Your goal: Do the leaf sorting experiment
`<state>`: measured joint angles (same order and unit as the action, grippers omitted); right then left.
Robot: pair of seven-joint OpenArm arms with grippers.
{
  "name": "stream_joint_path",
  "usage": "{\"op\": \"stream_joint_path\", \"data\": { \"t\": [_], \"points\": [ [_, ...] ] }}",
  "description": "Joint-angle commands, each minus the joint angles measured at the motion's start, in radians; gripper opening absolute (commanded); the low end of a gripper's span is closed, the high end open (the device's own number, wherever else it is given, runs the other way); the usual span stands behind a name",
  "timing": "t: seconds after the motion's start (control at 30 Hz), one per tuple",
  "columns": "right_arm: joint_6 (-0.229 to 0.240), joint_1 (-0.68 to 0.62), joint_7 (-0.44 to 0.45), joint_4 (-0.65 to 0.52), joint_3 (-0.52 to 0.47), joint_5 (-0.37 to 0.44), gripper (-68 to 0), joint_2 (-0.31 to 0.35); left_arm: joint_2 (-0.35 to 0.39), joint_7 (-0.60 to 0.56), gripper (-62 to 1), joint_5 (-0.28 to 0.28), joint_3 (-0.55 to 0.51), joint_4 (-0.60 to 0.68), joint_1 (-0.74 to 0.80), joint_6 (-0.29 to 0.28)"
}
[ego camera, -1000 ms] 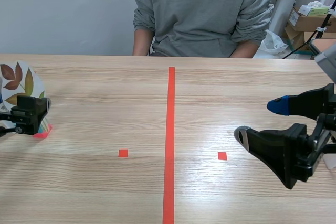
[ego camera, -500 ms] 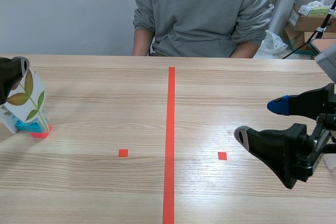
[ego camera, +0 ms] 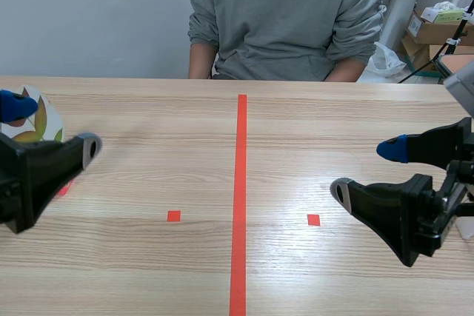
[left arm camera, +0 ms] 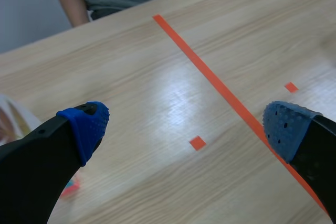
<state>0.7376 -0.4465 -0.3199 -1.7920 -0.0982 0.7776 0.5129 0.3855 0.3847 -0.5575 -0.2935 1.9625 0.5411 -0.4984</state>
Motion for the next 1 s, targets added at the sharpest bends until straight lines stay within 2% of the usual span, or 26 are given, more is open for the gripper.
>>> {"op": "stream_joint_path", "data": {
  "t": [0.0,0.2,0.3,0.4,0.5,0.97],
  "points": [
    [0.008,0.012,0.011,-0.014,-0.014,0.012,-4.1,0.013,0.0,-0.015,1.4,0.002,0.019,0.002,0.006,0.005],
    [0.008,0.011,0.011,-0.014,-0.014,0.012,-4.1,0.013,0.001,-0.005,1.4,0.041,0.083,0.002,0.041,0.006],
    [0.008,0.012,0.011,-0.014,-0.014,0.012,-4.1,0.013,0.001,0.001,1.4,0.04,0.091,0.002,0.058,0.005],
    [0.008,0.011,0.011,-0.014,-0.014,0.012,-4.1,0.013,0.0,0.002,1.0,0.013,0.091,0.002,0.091,0.0],
    [0.008,0.011,0.011,-0.014,-0.014,0.012,-4.1,0.013,0.001,0.002,-4.1,0.007,0.091,0.002,0.112,-0.013],
    [0.008,0.011,0.011,-0.014,-0.014,0.012,-4.1,0.014,0.0,-0.005,-4.1,0.008,0.09,0.002,0.098,-0.014]
  ]
}}
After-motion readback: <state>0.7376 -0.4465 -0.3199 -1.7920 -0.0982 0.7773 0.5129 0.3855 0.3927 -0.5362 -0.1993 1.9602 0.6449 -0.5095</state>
